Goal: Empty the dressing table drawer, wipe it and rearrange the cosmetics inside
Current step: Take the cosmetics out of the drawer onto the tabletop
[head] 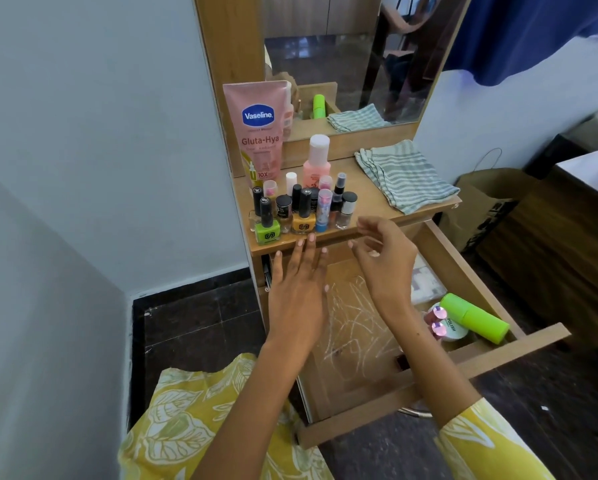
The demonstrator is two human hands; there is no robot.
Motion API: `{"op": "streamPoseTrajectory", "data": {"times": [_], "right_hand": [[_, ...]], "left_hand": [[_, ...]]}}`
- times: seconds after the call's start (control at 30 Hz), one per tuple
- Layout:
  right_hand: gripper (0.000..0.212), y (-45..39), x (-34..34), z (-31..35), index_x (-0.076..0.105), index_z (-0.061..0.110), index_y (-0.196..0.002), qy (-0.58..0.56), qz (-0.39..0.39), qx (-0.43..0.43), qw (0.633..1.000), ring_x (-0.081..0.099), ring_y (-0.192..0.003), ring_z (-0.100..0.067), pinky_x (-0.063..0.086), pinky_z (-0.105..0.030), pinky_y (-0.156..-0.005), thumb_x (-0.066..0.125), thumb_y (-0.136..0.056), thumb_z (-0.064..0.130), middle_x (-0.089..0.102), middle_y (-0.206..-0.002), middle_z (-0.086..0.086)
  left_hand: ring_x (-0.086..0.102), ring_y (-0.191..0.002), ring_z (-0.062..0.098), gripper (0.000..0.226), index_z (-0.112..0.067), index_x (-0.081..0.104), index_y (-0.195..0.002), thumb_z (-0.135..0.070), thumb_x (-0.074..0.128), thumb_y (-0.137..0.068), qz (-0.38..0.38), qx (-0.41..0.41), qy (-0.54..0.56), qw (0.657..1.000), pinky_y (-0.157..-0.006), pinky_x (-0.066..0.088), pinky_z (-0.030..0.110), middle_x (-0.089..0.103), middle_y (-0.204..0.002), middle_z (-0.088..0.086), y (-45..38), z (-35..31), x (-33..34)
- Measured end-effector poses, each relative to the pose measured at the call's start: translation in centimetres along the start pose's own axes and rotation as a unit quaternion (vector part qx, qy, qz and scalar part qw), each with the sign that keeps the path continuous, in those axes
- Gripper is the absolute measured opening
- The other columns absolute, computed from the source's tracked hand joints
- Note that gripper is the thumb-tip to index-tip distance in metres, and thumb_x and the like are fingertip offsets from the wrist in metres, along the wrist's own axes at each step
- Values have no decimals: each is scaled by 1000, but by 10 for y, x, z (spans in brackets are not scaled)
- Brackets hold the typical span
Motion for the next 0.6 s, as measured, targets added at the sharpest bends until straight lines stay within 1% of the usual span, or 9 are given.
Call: {"op": "streamPoseTrajectory", "data": {"times": [0.1,0.13,0.2,0.27,0.33,0.4,0.47,0.53,0.6], "right_hand": [[18,9,-15,9,68,12,-93,166,132,-66,975,62,-81,-12,47,-24,-71,71,-77,5,68,-86,2],[12,11,-20,8,66,14,-90,239,196,-68,948,63,-83,-15,46,-26,-70,70,-79,12,66,-85,4],[16,15,-40,3,65,20,-97,368,278,-49,886,62,-93,-17,49,-32,-73,66,-83,28,67,-94,5],[20,17,-64,0,64,28,-104,431,288,-23,855,60,-99,-17,51,-34,-78,62,-87,37,66,-105,7],[26,19,-81,-3,62,31,-110,450,278,21,848,61,-99,-16,53,-35,-78,61,-87,43,65,-110,7],[34,18,-89,-13,60,29,-113,473,289,86,828,63,-95,-17,54,-33,-74,61,-85,50,65,-109,4],[39,18,-89,-23,61,25,-109,481,300,141,811,65,-87,-18,55,-33,-73,62,-82,54,66,-99,0],[42,19,-83,-31,63,21,-103,473,300,170,811,65,-83,-20,55,-32,-71,65,-79,56,65,-92,-1],[39,20,-76,-37,63,19,-100,477,292,177,810,64,-85,-22,53,-32,-68,69,-78,50,64,-94,-3]], "left_hand": [[13,-143,22,61,-16,26,-147,-26,53,-94,-46,12,37,998,-111,-2,47,17,-155,11,4,-5,1],[20,-142,23,63,-14,29,-146,-24,58,-91,-63,21,51,996,-111,2,48,24,-153,11,6,-8,1],[17,-143,20,68,-13,18,-149,-24,53,-92,-60,52,85,993,-112,-1,45,21,-154,8,12,-19,0],[10,-144,14,70,-15,1,-150,-28,45,-97,-24,73,141,987,-115,-6,38,16,-156,3,17,-31,-1],[6,-142,8,71,-20,-3,-150,-34,43,-98,14,95,189,977,-114,-7,33,14,-155,-4,20,-44,-1],[10,-139,4,67,-25,12,-149,-39,49,-95,64,109,228,965,-113,-1,28,19,-151,-12,20,-57,3],[30,-134,8,56,-26,36,-142,-35,58,-91,78,122,251,957,-112,16,29,41,-143,-9,19,-68,9],[46,-120,11,46,-24,51,-129,-31,65,-86,75,124,262,954,-102,31,29,56,-127,-7,17,-75,17],[54,-108,11,41,-21,58,-121,-28,69,-82,85,105,280,950,-94,41,28,62,-116,-5,14,-81,27]]}}
Point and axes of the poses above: each hand's wrist, its own y-axis away from the middle knuckle, its own x-axis out of the palm, z = x × y, the point moved 4 cm from there along -y, towards the middle knuckle
